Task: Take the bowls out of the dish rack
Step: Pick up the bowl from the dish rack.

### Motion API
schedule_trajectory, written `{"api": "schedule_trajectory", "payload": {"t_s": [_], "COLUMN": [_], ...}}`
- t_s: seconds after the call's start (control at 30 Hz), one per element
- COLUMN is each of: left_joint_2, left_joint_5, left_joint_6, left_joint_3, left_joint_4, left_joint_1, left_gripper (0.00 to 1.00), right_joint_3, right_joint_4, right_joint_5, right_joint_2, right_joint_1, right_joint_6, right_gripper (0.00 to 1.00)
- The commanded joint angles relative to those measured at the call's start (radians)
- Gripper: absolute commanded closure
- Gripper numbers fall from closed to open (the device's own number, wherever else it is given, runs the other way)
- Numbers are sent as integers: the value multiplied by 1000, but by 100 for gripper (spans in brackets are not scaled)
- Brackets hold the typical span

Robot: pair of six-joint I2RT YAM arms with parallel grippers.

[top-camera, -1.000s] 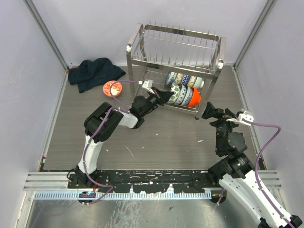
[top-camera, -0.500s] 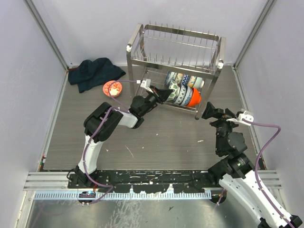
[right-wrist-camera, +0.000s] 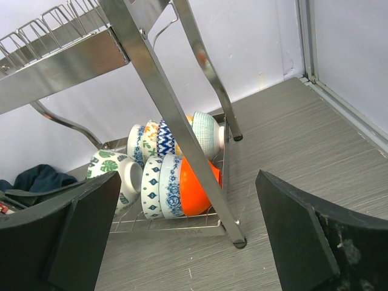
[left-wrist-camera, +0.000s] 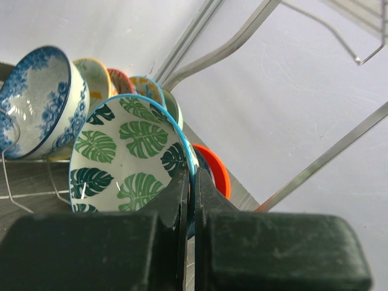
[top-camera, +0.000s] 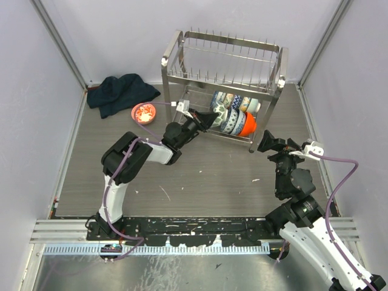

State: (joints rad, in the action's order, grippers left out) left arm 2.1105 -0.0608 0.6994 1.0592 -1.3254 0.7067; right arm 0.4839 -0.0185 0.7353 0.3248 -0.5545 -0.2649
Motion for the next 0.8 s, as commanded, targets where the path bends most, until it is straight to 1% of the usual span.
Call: {"api": "schedule_trajectory", "payload": {"t_s": [0.0, 0.3, 0.4, 0.47, 0.53, 0.6, 0.67, 0.77], "left_joint_2": [-93, -164, -220, -280, -357, -466, -570, -721], "left_joint_5": [25, 71, 96, 113, 128, 169, 215, 290], "left_joint_6": [-26, -20, -25, -37, -60, -111, -160, -209], "left_joint_3": [-9, -79, -128, -164, -196, -234, -263, -272], "left_joint_4": [-104, -94, -73, -28, 60, 197, 351, 626], "left_joint_1": [-1, 8, 11, 14, 21, 41, 63, 78], "left_gripper": [100, 100, 100, 100, 100, 100, 100, 100], "right_joint_3": [12, 11, 13, 14, 13, 14, 14, 13], "right_joint_4": [-26, -23, -21, -21, -21, -21, -21, -21], "right_joint_5": [5, 12, 13, 13, 12, 10, 9, 2], "right_joint_2": [-3, -11, -12, -13, -15, -14, -15, -15], "right_joint_1": [-3, -4, -4, -4, -4, -4, -4, -4], "right_joint_6": [1, 4, 4, 4, 4, 3, 1, -3], "right_gripper": [0, 0, 0, 0, 0, 0, 0, 0]}}
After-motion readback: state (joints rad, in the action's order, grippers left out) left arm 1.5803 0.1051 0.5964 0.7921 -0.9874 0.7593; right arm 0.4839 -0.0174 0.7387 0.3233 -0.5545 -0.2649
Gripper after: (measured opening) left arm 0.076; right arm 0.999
